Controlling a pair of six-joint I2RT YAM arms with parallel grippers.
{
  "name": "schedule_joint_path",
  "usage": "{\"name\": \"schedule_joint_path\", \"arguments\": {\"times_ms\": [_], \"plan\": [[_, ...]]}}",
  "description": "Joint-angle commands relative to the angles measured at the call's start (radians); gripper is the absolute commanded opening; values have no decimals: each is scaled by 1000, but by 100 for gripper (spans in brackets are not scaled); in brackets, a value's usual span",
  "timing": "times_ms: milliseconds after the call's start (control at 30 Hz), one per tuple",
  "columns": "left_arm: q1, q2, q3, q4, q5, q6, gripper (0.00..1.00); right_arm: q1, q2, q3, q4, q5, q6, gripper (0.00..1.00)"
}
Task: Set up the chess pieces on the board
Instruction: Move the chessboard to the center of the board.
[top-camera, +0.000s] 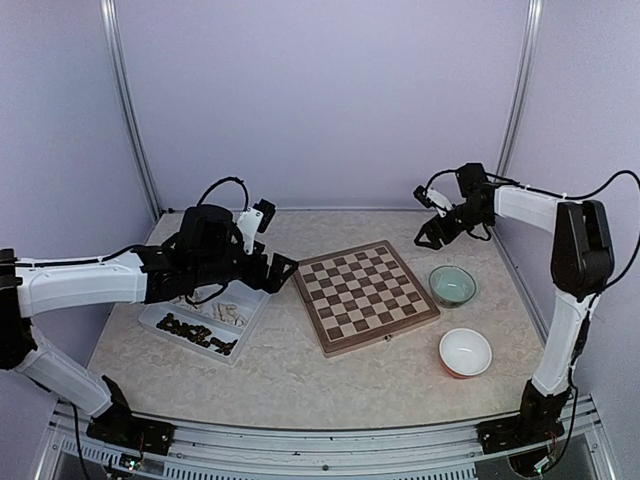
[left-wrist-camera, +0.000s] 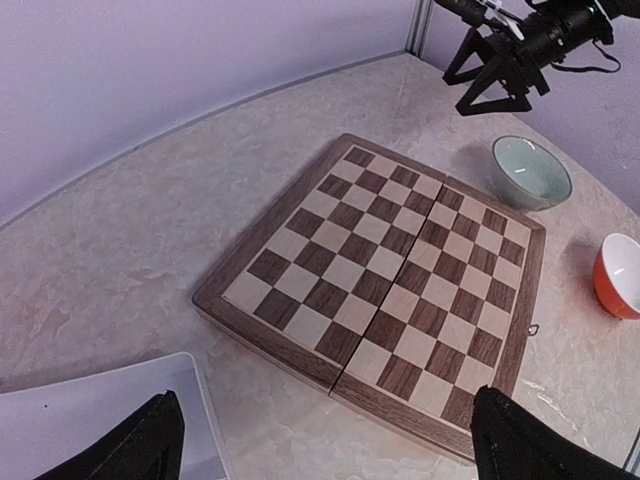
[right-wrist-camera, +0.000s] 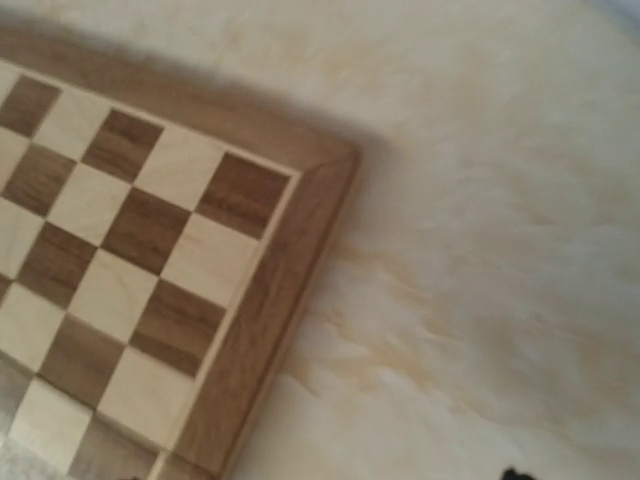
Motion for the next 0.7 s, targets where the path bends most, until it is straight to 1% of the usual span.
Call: {"name": "schedule_joint_path", "arguments": {"times_ms": [0, 133, 267, 433, 667], "plan": [[-19, 52, 55, -84, 20, -20, 99, 50, 164, 152, -157, -5, 0, 78], [-27, 76, 72, -112, 22, -17, 99, 80, 279, 270, -235, 39, 15, 80], [-27, 81, 79, -123, 19, -17, 99, 99, 345, 334, -293, 61, 26, 81], [-27, 82, 82, -132, 17, -13, 99, 108, 381, 355, -345, 45, 18, 81], [-27, 77, 86, -136, 15, -10, 99, 146, 388, 349, -438, -26, -32, 80]]}}
